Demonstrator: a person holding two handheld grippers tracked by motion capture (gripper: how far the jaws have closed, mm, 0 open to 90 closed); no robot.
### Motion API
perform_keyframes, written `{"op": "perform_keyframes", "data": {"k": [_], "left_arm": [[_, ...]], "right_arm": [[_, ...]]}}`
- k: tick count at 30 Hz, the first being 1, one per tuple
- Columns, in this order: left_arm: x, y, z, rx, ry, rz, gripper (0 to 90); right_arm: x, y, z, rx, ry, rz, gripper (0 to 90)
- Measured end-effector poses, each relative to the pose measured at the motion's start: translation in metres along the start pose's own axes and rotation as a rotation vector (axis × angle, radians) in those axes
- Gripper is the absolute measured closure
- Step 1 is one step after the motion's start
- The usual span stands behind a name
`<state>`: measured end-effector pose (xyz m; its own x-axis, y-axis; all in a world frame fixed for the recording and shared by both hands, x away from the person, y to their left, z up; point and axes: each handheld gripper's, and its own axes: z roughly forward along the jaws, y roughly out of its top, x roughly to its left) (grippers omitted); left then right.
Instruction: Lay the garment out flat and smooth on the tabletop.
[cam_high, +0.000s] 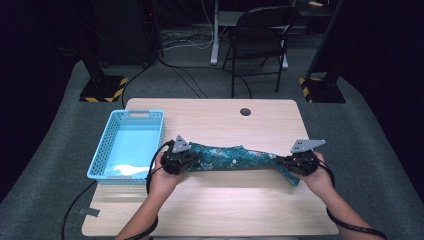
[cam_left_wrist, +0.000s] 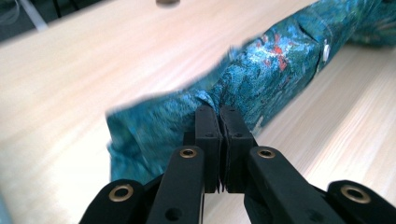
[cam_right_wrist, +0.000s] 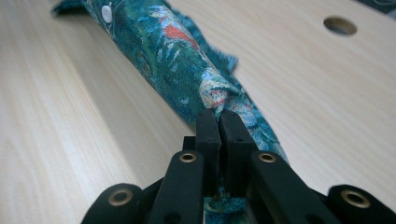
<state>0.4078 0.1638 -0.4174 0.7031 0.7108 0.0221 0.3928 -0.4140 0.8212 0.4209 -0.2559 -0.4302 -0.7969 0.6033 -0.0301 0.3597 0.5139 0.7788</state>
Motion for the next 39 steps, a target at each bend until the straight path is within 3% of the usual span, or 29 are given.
{"op": "perform_keyframes", "data": {"k": [4, 7, 10, 12, 14, 16, 18, 20, 24, 29, 31, 32, 33, 39], "left_arm": [[0.001, 0.012, -0.013, -0.023, -0.002, 0.01, 87.2], [0.001, 0.015, -0.012, -0.01, -0.004, 0.009, 87.2], [0.002, 0.013, -0.004, 0.018, -0.004, 0.009, 87.1], [0.006, 0.004, 0.014, 0.063, -0.011, -0.017, 87.0], [0.008, 0.0, 0.021, 0.073, -0.017, -0.034, 86.9], [0.012, -0.012, 0.04, 0.1, -0.029, -0.077, 86.5], [0.013, -0.019, 0.051, 0.117, -0.027, -0.091, 84.7], [0.013, -0.025, 0.059, 0.127, -0.036, -0.11, 80.0], [0.012, -0.029, 0.059, 0.121, -0.037, -0.124, 65.9], [0.012, -0.03, 0.043, 0.09, -0.024, -0.136, 52.9], [0.012, -0.034, 0.037, 0.086, -0.015, -0.141, 51.1], [0.012, -0.034, 0.037, 0.086, -0.015, -0.141, 50.3], [0.013, -0.039, 0.034, 0.09, -0.004, -0.143, 50.0], [0.018, -0.054, 0.034, 0.081, -0.005, -0.184, 49.5]], "right_arm": [[-0.002, 0.016, -0.017, -0.029, -0.002, -0.036, 87.0], [-0.005, 0.023, -0.021, -0.013, 0.004, -0.046, 86.9], [-0.007, 0.023, -0.012, 0.033, -0.006, -0.053, 86.9], [-0.01, 0.019, 0.0, 0.069, -0.017, -0.051, 86.8], [-0.012, 0.017, 0.006, 0.086, -0.023, -0.044, 86.7], [-0.018, 0.007, 0.024, 0.121, -0.044, -0.02, 84.9], [-0.02, 0.0, 0.034, 0.147, -0.068, -0.008, 78.6], [-0.017, -0.003, 0.038, 0.148, -0.099, -0.001, 72.0], [0.002, -0.001, 0.03, 0.09, -0.099, -0.033, 63.2], [0.036, -0.009, 0.025, 0.056, 0.049, -0.041, 59.3], [0.049, -0.016, 0.029, 0.071, 0.12, -0.033, 58.2], [0.049, -0.016, 0.029, 0.071, 0.12, -0.033, 58.2], [0.062, -0.024, 0.039, 0.107, 0.177, -0.04, 56.4], [0.084, -0.035, 0.068, 0.172, 0.253, -0.084, 53.4]]}}
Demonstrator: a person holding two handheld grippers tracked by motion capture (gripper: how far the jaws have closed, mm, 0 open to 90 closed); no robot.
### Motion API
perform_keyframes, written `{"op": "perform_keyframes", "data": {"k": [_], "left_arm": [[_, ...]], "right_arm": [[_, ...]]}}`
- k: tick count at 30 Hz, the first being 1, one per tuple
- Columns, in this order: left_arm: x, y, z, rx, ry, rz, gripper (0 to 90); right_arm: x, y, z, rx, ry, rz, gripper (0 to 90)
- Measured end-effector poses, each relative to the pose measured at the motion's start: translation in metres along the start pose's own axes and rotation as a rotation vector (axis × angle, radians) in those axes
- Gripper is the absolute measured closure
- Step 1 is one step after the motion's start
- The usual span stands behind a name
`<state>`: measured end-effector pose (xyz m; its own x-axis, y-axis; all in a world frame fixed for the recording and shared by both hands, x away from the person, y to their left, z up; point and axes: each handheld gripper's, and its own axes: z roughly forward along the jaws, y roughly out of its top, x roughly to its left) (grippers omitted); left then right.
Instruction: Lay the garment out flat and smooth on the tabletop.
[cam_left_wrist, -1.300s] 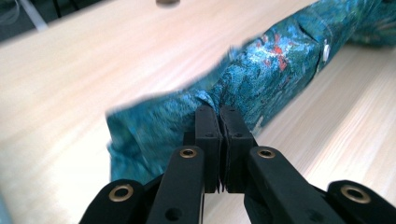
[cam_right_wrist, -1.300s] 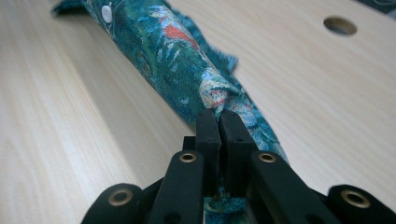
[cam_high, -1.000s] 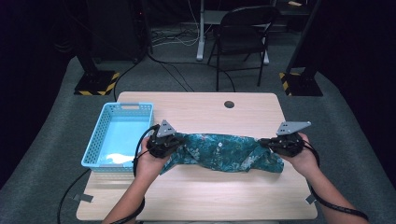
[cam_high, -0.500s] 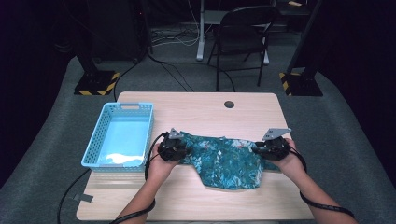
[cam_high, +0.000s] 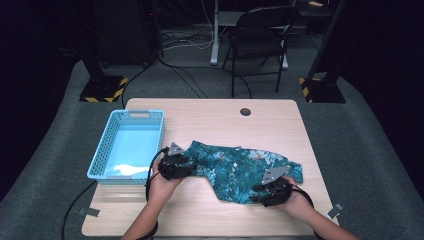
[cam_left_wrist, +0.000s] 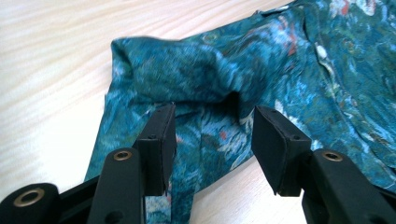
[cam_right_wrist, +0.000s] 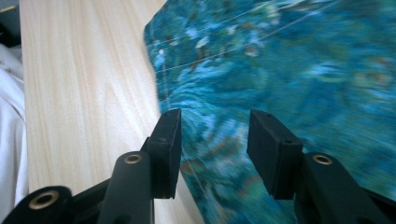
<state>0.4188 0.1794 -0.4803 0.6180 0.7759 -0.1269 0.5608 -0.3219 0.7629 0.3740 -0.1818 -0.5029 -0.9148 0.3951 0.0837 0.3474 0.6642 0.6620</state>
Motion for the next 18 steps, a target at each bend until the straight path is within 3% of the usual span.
{"op": "perform_keyframes", "data": {"k": [5, 10, 18], "left_arm": [[0.003, -0.004, 0.005, 0.014, 0.006, -0.009, 48.8], [0.003, -0.01, 0.011, 0.053, 0.055, 0.028, 48.5], [0.008, -0.014, 0.013, 0.059, 0.063, 0.009, 47.8]], "right_arm": [[0.005, 0.014, 0.012, -0.025, 0.01, -0.013, 49.2], [0.007, 0.028, 0.03, -0.046, 0.004, -0.01, 47.2], [0.018, 0.043, 0.054, -0.039, 0.012, -0.026, 43.6]]}}
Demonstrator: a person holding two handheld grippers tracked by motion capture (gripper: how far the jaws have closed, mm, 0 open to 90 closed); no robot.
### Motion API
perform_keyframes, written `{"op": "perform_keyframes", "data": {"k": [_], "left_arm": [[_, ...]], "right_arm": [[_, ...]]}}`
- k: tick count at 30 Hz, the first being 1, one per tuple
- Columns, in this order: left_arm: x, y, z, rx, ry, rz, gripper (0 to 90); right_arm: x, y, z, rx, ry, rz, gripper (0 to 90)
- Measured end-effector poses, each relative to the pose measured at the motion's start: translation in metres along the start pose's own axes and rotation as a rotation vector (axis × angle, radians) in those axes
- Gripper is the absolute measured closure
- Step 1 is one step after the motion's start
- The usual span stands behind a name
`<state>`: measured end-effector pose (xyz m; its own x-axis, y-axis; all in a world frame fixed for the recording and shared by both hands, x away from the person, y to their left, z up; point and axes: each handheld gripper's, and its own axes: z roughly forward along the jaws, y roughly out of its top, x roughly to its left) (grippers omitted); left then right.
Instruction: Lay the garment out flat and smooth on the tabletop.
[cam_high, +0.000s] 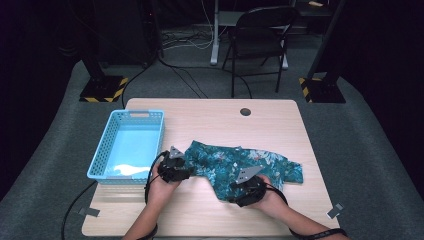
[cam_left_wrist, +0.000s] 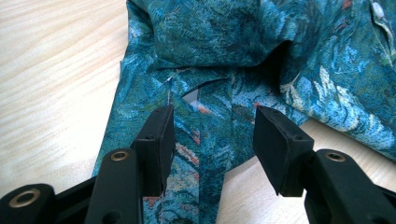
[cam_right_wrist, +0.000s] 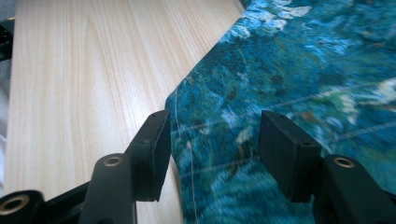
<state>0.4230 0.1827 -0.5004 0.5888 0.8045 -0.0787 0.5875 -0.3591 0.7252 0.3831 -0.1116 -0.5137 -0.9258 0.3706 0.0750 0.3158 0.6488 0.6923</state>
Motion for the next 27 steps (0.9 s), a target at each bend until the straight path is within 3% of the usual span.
{"op": "perform_keyframes", "data": {"k": [5, 8, 13, 14, 17, 19, 22, 25, 27], "left_arm": [[0.001, -0.001, 0.0, -0.001, 0.001, 0.0, 47.6], [0.001, -0.001, 0.001, 0.001, 0.002, -0.001, 47.6], [0.0, 0.0, 0.001, 0.001, 0.0, 0.003, 47.6], [-0.001, 0.0, 0.001, -0.001, -0.003, 0.004, 47.6], [-0.005, 0.002, -0.002, -0.014, -0.014, 0.016, 47.5], [-0.01, 0.004, -0.005, -0.025, -0.02, 0.028, 47.5], [-0.016, 0.007, -0.008, -0.035, -0.028, 0.046, 47.5], [-0.021, 0.009, -0.007, -0.038, -0.036, 0.064, 47.2], [-0.025, 0.011, -0.006, -0.035, -0.046, 0.072, 47.1]], "right_arm": [[0.002, 0.0, 0.006, 0.003, -0.025, -0.008, 45.4], [0.004, -0.002, 0.007, -0.014, -0.028, -0.034, 57.5], [-0.003, -0.002, 0.006, -0.018, 0.004, 0.018, 83.1], [-0.005, -0.001, 0.005, -0.012, 0.026, 0.042, 85.7], [-0.008, 0.002, 0.0, -0.004, 0.055, 0.038, 87.2], [-0.011, 0.009, -0.013, -0.061, 0.087, 0.058, 87.3], [-0.019, 0.023, -0.039, -0.171, 0.096, 0.095, 87.2], [-0.031, 0.035, -0.061, -0.253, 0.053, 0.116, 87.2], [-0.04, 0.038, -0.071, -0.275, 0.016, 0.135, 87.1]]}}
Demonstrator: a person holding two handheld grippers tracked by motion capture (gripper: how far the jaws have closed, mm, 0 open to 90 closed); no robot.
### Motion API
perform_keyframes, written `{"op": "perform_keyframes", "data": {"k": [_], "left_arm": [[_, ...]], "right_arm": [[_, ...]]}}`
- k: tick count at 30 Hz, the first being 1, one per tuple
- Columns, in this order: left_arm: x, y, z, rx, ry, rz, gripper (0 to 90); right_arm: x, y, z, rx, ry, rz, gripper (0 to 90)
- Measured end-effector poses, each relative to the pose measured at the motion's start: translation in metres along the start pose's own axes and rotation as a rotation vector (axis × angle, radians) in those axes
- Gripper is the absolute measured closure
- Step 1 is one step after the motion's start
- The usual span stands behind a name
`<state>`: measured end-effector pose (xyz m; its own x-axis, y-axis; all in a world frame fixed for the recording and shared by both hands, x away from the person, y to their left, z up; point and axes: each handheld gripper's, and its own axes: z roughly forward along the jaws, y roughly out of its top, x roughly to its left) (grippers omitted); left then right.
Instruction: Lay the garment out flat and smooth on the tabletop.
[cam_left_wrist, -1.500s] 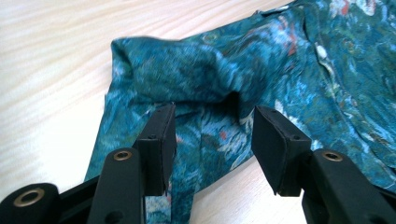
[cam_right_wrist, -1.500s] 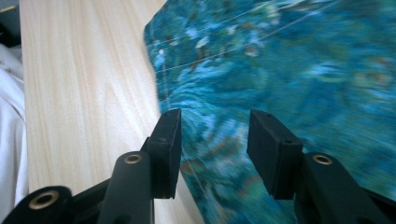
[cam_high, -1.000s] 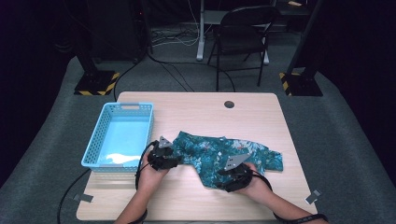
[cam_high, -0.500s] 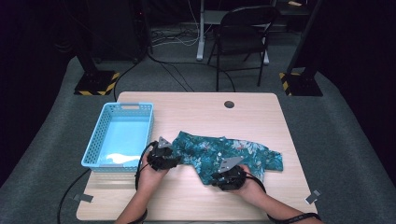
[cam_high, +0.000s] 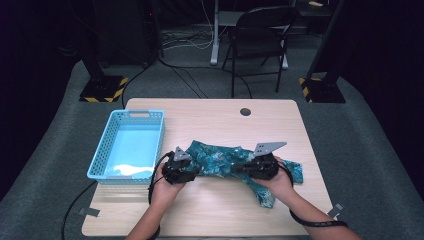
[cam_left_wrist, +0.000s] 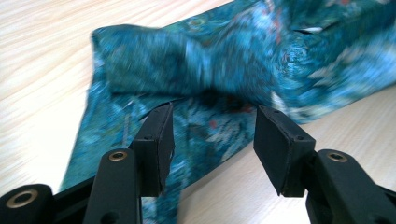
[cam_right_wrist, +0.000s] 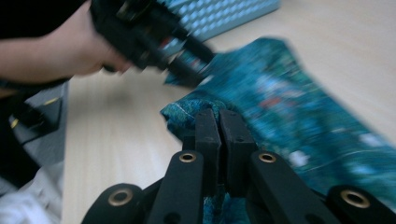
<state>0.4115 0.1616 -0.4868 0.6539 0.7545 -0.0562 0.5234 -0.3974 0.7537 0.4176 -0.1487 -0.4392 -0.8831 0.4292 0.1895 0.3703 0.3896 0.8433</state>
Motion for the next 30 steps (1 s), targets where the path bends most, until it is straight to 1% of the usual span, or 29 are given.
{"op": "perform_keyframes", "data": {"k": [3, 5, 7, 10, 13, 14, 16, 18, 19, 23, 26, 28, 30], "left_arm": [[-0.005, 0.003, 0.003, 0.003, -0.018, 0.009, 47.0], [-0.008, 0.005, 0.006, 0.008, -0.03, 0.014, 47.0], [-0.012, 0.006, 0.008, 0.01, -0.036, 0.023, 46.9], [-0.018, 0.008, 0.01, 0.017, -0.048, 0.042, 46.8], [-0.02, 0.009, 0.011, 0.017, -0.057, 0.045, 46.6], [-0.023, 0.009, 0.013, 0.021, -0.069, 0.043, 46.5], [-0.026, 0.011, 0.017, 0.032, -0.082, 0.047, 46.4], [-0.029, 0.013, 0.021, 0.046, -0.082, 0.064, 46.3], [-0.029, 0.013, 0.021, 0.046, -0.082, 0.064, 46.2], [-0.034, 0.021, 0.032, 0.055, -0.086, 0.077, 45.6], [-0.038, 0.028, 0.041, 0.057, -0.098, 0.072, 44.3], [-0.041, 0.031, 0.048, 0.058, -0.115, 0.062, 43.5], [-0.043, 0.033, 0.056, 0.066, -0.111, 0.061, 42.9]], "right_arm": [[-0.016, 0.001, -0.006, -0.013, -0.062, 0.034, 87.1], [-0.029, -0.004, -0.006, 0.0, -0.115, 0.063, 87.1], [-0.043, -0.012, -0.005, 0.011, -0.142, 0.107, 87.0], [-0.057, -0.025, -0.003, 0.043, -0.199, 0.132, 87.0], [-0.069, -0.038, -0.002, 0.073, -0.246, 0.155, 87.0], [-0.073, -0.042, -0.003, 0.082, -0.259, 0.167, 87.0], [-0.079, -0.048, -0.004, 0.092, -0.276, 0.189, 87.0], [-0.083, -0.054, -0.005, 0.109, -0.291, 0.199, 86.9], [-0.083, -0.054, -0.005, 0.109, -0.291, 0.199, 86.9], [-0.087, -0.062, -0.006, 0.138, -0.31, 0.211, 86.9], [-0.089, -0.067, -0.005, 0.156, -0.315, 0.21, 86.8], [-0.09, -0.07, -0.004, 0.163, -0.313, 0.221, 86.7], [-0.091, -0.072, -0.005, 0.158, -0.31, 0.227, 86.7]]}}
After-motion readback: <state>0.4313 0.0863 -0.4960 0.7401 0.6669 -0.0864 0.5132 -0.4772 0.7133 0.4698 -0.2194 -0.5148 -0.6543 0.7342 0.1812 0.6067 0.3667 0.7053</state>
